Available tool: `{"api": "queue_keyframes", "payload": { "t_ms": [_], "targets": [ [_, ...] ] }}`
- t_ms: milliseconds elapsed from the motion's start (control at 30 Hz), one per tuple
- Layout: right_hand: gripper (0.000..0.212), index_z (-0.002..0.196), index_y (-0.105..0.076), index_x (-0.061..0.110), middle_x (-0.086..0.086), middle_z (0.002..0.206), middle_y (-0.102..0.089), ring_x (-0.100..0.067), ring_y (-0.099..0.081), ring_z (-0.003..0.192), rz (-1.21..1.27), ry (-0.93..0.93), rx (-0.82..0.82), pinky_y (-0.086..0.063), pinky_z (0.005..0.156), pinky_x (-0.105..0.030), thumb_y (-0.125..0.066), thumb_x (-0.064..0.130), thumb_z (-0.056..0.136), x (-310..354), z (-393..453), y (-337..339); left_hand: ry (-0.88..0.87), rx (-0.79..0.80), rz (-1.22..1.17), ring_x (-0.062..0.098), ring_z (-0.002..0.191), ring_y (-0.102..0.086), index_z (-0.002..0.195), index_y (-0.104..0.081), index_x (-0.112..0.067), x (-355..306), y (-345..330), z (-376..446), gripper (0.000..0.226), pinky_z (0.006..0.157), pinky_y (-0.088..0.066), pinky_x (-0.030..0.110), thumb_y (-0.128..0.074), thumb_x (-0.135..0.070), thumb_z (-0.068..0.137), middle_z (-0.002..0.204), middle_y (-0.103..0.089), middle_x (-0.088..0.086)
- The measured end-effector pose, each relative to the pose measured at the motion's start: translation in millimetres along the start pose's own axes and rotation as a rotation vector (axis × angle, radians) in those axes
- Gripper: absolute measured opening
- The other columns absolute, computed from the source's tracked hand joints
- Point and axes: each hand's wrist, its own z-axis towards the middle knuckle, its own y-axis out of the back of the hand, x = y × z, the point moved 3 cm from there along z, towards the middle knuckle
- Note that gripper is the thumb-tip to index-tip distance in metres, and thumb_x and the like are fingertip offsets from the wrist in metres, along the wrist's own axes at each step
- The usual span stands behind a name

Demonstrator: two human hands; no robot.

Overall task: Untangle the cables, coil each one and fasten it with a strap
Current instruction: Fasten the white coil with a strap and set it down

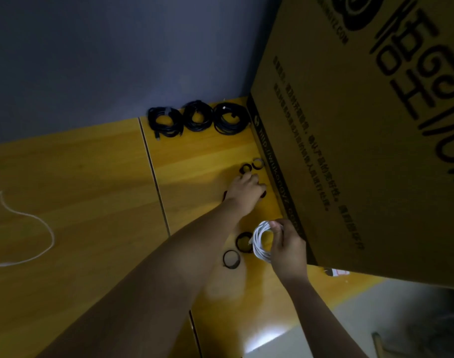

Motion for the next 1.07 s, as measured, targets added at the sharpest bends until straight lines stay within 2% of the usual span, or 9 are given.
{"api": "queue_keyframes", "payload": {
  "t_ms": [100, 167, 367, 467, 567, 634, 734, 900, 1067],
  "targets": [
    [0.027, 0.108, -0.062, 0.007, 0.005, 0.070, -0.057, -0.004, -0.051, 0.056, -0.034, 0.001, 0.009, -0.033, 0.044, -0.014, -0.044, 0.026, 0.099, 3, -2, 0, 0.033, 0.046, -0.051, 0.031, 0.130, -0.030, 0.130, -0.051, -0.015, 2, -1, 2, 0.041, 0.098, -0.032, 0.040, -0.051, -0.036, 0.095, 0.133, -0.044, 0.012],
    [0.029, 0.106, -0.062, 0.007, 0.004, 0.067, -0.057, -0.009, -0.052, 0.053, -0.045, 0.006, 0.008, -0.036, 0.046, -0.023, -0.043, 0.028, 0.099, 7, -5, -1, 0.066, 0.048, -0.122, 0.031, 0.131, -0.028, 0.127, -0.054, -0.014, 3, -1, 2, 0.040, 0.099, -0.031, 0.041, -0.050, -0.039, 0.095, 0.132, -0.045, 0.012],
    [0.027, 0.106, -0.061, 0.009, 0.005, 0.071, -0.057, -0.014, -0.056, 0.060, -0.010, -0.073, -0.011, -0.045, 0.055, -0.038, -0.043, 0.028, 0.100, 12, -8, -4, 0.116, -0.054, -0.315, 0.031, 0.125, -0.035, 0.113, -0.065, -0.015, 6, 9, -4, 0.025, 0.097, -0.037, 0.039, -0.052, -0.027, 0.096, 0.124, -0.049, 0.010],
    [0.027, 0.106, -0.062, 0.008, 0.007, 0.074, -0.056, -0.009, -0.051, 0.063, 0.036, -0.149, -0.033, -0.041, 0.059, -0.033, -0.043, 0.027, 0.101, 8, -14, -11, 0.116, -0.099, -0.514, 0.028, 0.123, -0.042, 0.111, -0.067, -0.011, 10, 20, -32, 0.028, 0.098, -0.034, 0.034, -0.059, -0.030, 0.093, 0.124, -0.054, 0.009],
    [0.028, 0.107, -0.063, 0.009, 0.003, 0.080, -0.058, -0.014, -0.053, 0.070, 0.104, -0.167, -0.036, -0.039, 0.060, -0.027, -0.042, 0.026, 0.101, 14, -20, -16, 0.145, -0.114, -0.808, 0.021, 0.107, -0.054, 0.110, -0.065, -0.008, 18, 35, -80, 0.029, 0.084, -0.041, 0.028, -0.062, -0.030, 0.092, 0.116, -0.060, 0.008],
    [0.023, 0.100, -0.062, 0.014, 0.009, 0.071, -0.056, -0.007, -0.051, 0.063, 0.177, -0.156, -0.024, -0.035, 0.053, -0.018, -0.043, 0.027, 0.101, 26, -25, -15, 0.189, -0.148, -0.960, 0.017, 0.100, -0.058, 0.108, -0.065, -0.007, 23, 46, -114, 0.027, 0.079, -0.042, 0.022, -0.064, -0.028, 0.091, 0.107, -0.063, 0.005],
    [0.023, 0.095, -0.065, 0.017, 0.008, 0.061, -0.053, -0.005, -0.046, 0.052, 0.387, -0.090, 0.086, -0.034, 0.051, -0.018, -0.045, 0.028, 0.100, 51, -38, -13, 0.246, -0.163, -1.130, 0.014, 0.095, -0.059, 0.101, -0.066, -0.010, 31, 61, -161, 0.018, 0.077, -0.042, 0.024, -0.064, -0.025, 0.091, 0.099, -0.065, 0.001],
    [0.033, 0.126, -0.055, 0.035, 0.006, 0.051, -0.029, -0.010, -0.024, 0.044, 0.559, 0.055, 0.392, -0.024, 0.043, -0.019, -0.047, 0.038, 0.095, 98, -63, -24, 0.232, -0.205, -1.318, 0.011, 0.083, -0.063, 0.095, -0.064, -0.012, 42, 81, -215, 0.009, 0.070, -0.047, 0.017, -0.061, -0.020, 0.093, 0.092, -0.067, 0.008],
    [0.021, 0.100, -0.064, 0.053, -0.002, 0.050, -0.036, -0.020, -0.029, 0.046, 0.542, 0.184, 0.375, -0.026, 0.044, -0.031, -0.048, 0.042, 0.092, 138, -87, -38, 0.227, -0.291, -1.329, 0.000, 0.077, -0.060, 0.088, -0.063, -0.027, 55, 96, -252, 0.008, 0.070, -0.045, 0.015, -0.062, -0.021, 0.092, 0.083, -0.065, -0.010]
  ]
}}
